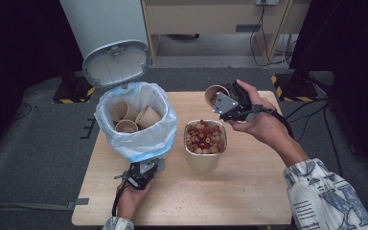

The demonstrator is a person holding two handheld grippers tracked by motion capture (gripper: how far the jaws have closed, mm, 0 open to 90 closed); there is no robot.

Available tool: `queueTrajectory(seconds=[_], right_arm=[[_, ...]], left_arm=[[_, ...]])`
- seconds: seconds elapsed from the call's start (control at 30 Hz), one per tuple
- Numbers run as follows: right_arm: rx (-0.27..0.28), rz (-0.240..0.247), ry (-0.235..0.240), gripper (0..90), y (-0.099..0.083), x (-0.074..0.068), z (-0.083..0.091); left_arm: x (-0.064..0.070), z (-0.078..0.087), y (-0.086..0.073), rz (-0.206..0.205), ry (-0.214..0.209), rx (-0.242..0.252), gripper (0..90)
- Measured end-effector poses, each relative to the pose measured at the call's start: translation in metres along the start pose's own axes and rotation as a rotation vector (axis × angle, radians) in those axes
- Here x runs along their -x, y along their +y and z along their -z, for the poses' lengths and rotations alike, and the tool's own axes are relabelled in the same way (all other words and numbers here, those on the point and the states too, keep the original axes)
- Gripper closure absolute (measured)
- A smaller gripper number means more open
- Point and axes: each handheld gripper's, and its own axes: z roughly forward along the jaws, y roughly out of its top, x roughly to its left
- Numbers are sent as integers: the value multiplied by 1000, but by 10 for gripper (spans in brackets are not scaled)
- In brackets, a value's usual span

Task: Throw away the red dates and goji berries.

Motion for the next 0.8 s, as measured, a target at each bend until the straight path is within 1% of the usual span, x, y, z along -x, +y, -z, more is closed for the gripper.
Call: queueTrajectory(seconds=[0.03,0.07,0.23,0.3,0.37,0.47,0.53,0.67,0.8], right_arm=[[1,20,-8,310,2,1,2],[0,28,-8,310,2,2,2],[-1,45,-18,310,5,4,5],[-7,68,-21,310,5,3,5],[-7,65,-19,310,5,3,5],[-13,74,-27,310,6,3,5],[-24,97,-36,309,6,3,5],[-29,124,-42,309,8,3,6],[-28,122,-50,308,9,4,7]], left_arm=[[0,0,0,-4,1,-1,899],[0,0,0,-4,0,-2,899],[0,0,0,2,0,0,899],[0,0,0,2,-1,0,898],[0,0,0,1,-1,0,899],[0,0,0,1,0,0,899],[0,0,0,0,0,0,899],[0,0,0,0,-1,-1,899],[0,0,0,-3,-1,-3,899]])
